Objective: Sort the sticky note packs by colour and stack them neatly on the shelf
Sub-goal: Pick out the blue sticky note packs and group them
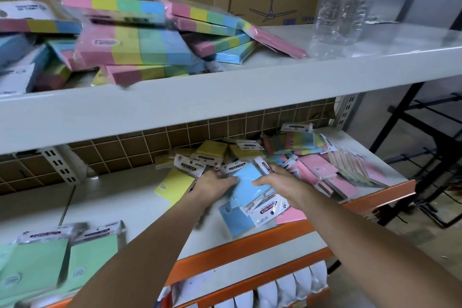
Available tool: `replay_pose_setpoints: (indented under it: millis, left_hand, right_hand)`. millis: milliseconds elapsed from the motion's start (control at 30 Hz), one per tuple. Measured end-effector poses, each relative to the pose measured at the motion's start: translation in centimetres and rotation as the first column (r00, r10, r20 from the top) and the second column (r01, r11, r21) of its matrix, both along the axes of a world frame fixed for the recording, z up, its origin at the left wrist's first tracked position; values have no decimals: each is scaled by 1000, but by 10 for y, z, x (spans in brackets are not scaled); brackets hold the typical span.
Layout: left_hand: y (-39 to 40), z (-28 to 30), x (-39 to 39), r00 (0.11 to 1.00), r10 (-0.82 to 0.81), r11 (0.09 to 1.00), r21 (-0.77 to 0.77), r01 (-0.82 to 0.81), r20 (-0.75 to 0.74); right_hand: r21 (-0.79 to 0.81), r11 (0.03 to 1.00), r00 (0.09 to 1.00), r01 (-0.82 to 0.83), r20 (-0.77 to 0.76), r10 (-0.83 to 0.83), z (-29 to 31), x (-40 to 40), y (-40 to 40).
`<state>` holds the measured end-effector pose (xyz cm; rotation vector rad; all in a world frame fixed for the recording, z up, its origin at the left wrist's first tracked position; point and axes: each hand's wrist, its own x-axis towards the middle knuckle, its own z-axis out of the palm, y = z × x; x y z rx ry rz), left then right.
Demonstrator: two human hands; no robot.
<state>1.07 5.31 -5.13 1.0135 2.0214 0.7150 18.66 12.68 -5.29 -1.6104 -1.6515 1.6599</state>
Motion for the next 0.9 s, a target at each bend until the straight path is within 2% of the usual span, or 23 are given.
replay_pose_setpoints:
  millis: [67,200,300,400,467,533,600,700,900]
  left_hand:
    - [-2,0,2,999,19,1000,5,-19,-27]
    - [-15,6,10,992,108,994,22,-110,59]
    - [-25,10,17,951,209,976,12,-218,229]
    - [-35,14,26,823,246,962,-23,-273,513]
    - [-40,13,30,764,231,959,-10,-282,602]
    - [-44,13,31,723,231,947,21,-322,651]
    - [-49,13,29,698,220,937,50,-345,682]
    - [-59,16,28,696,227,930,62,-363,681]
    - [-82,17,18,690,317,879,71,-472,651]
  right_hand:
    - [-3,1000,999,0,-32,0,4,3,-4]
    - [-22,1000,993,16,-119,-18,14,7,-18]
    - [-46,999,993,17,-120,-22,19,4,-28]
    - [-41,999,985,-9,-173,1,-29,3,4]
    - [-47,999,978,-18,-208,8,-43,-1,11]
    - [-40,999,970,-22,-242,12,-13,-5,-15]
    - [-35,999,976,-18,-217,10,16,-8,-40]
    - [-47,999,980,-18,-198,8,24,-13,-53]
    - [113,983,987,-143,-63,150,13,-33,-58]
